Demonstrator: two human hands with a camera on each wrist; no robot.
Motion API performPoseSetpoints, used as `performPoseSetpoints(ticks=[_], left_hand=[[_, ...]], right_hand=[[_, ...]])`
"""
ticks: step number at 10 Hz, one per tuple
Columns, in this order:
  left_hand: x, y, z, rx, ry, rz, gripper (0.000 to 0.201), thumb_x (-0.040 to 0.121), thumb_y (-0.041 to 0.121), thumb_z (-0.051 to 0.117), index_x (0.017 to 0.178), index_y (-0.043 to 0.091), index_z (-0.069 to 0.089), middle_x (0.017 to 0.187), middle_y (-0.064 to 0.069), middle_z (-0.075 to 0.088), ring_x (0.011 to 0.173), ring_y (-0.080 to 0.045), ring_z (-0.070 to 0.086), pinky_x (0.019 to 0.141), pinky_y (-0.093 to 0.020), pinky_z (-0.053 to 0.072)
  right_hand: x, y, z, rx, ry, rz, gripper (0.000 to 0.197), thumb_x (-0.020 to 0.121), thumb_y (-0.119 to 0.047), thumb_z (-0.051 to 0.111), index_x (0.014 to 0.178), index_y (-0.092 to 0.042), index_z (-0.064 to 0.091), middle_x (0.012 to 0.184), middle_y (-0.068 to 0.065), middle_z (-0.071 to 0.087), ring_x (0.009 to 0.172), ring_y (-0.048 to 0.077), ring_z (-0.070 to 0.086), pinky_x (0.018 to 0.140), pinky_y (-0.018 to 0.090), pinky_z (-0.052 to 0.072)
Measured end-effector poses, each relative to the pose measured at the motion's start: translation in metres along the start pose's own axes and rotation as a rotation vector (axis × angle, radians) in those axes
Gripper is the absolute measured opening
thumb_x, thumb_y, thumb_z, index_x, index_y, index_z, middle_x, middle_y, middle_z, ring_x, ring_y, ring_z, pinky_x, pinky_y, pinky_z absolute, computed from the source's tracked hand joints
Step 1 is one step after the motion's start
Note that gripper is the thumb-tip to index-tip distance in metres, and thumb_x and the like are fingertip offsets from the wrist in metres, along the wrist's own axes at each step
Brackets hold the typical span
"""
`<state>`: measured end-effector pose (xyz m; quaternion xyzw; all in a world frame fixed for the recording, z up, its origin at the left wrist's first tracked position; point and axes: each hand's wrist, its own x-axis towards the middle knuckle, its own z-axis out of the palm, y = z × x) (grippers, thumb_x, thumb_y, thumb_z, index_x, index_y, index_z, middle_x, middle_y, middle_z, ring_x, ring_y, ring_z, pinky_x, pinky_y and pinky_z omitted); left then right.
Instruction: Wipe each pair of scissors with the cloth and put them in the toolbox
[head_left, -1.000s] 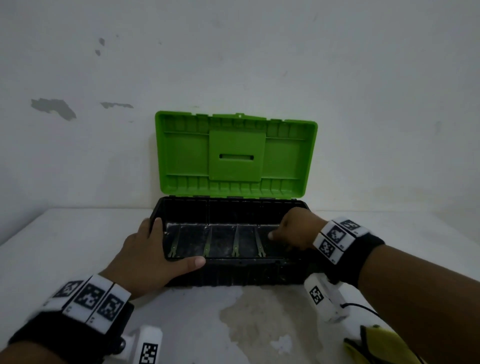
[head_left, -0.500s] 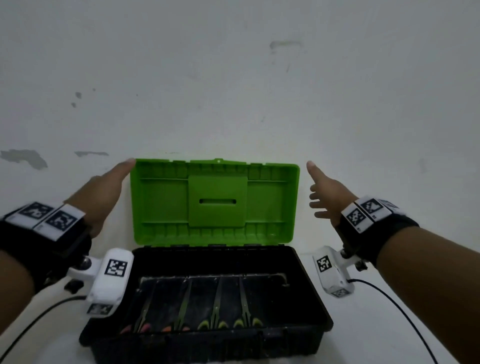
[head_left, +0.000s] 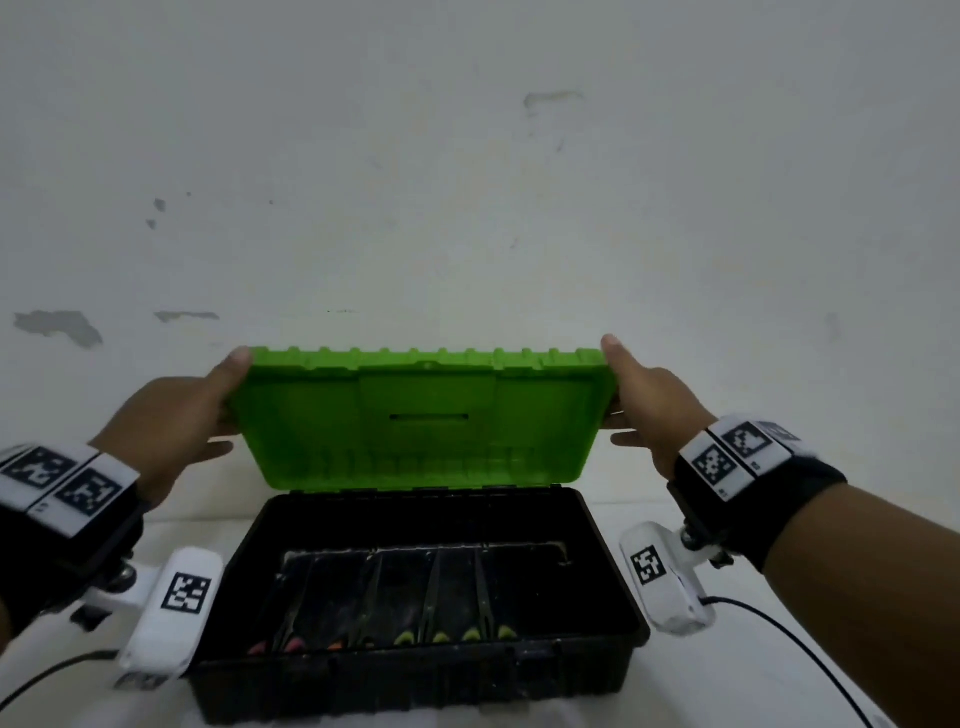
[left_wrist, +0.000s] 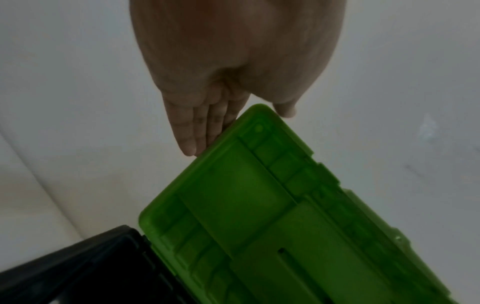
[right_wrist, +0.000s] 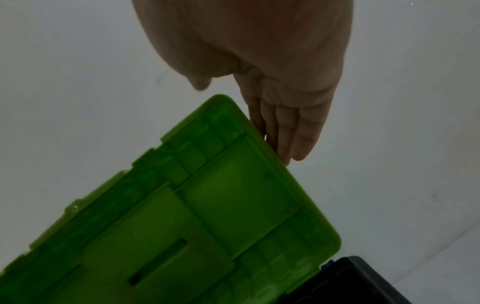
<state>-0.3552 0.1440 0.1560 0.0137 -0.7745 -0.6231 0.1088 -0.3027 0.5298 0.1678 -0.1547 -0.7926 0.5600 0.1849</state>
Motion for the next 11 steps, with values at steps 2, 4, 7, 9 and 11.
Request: performPoseSetpoints(ticks=[2, 4, 7, 9, 11], left_hand=[[-0.045, -0.018, -0.029, 0.097, -0.171, -0.023, 0.047, 0.090, 0.046, 0.060, 0.121, 0.010, 0.063, 0.118, -0.010, 0.066, 0.108, -0.023, 0.061, 0.097, -0.043, 0.045], [-0.088, -0.059, -0.039, 0.533, -0.154, 0.237, 0.017, 0.093, 0.035, 0.059, 0.102, 0.022, 0.066, 0.095, -0.005, 0.069, 0.093, -0.027, 0.063, 0.080, -0.042, 0.045], [-0.129, -0.096, -0.029, 0.625, -0.178, 0.337, 0.029, 0.091, 0.021, 0.065, 0.098, 0.045, 0.050, 0.097, 0.006, 0.064, 0.087, -0.014, 0.056, 0.065, -0.011, 0.036], [-0.133, -0.107, -0.027, 0.667, -0.141, 0.283, 0.035, 0.094, 0.024, 0.060, 0.129, 0.020, 0.055, 0.108, -0.008, 0.071, 0.087, -0.022, 0.062, 0.061, -0.022, 0.041], [-0.158, -0.105, -0.030, 0.647, -0.145, 0.092, 0.083, 0.093, 0.036, 0.058, 0.155, 0.011, 0.008, 0.156, -0.015, 0.029, 0.139, -0.031, 0.037, 0.109, -0.038, 0.032]], right_hand=[[-0.053, 0.024, -0.013, -0.149, -0.040, -0.075, 0.092, 0.078, -0.070, 0.057, 0.112, 0.015, 0.059, 0.116, 0.032, 0.065, 0.110, 0.047, 0.063, 0.094, 0.064, 0.050], [-0.101, 0.062, -0.016, -0.401, -0.058, -0.200, 0.052, 0.093, -0.047, 0.062, 0.069, -0.002, 0.054, 0.062, 0.010, 0.043, 0.058, 0.021, 0.043, 0.055, 0.034, 0.031], [-0.125, 0.116, -0.010, -0.417, -0.149, -0.233, 0.025, 0.094, -0.029, 0.068, 0.111, -0.011, 0.071, 0.099, -0.001, 0.072, 0.089, 0.012, 0.065, 0.065, 0.014, 0.043], [-0.132, 0.120, -0.006, -0.422, -0.104, -0.233, 0.027, 0.094, -0.029, 0.067, 0.116, -0.012, 0.070, 0.103, -0.001, 0.070, 0.092, 0.014, 0.062, 0.066, 0.013, 0.041], [-0.155, 0.103, -0.019, -0.461, -0.061, -0.167, 0.053, 0.097, -0.037, 0.063, 0.138, -0.005, 0.054, 0.136, 0.010, 0.060, 0.126, 0.023, 0.055, 0.096, 0.027, 0.040]])
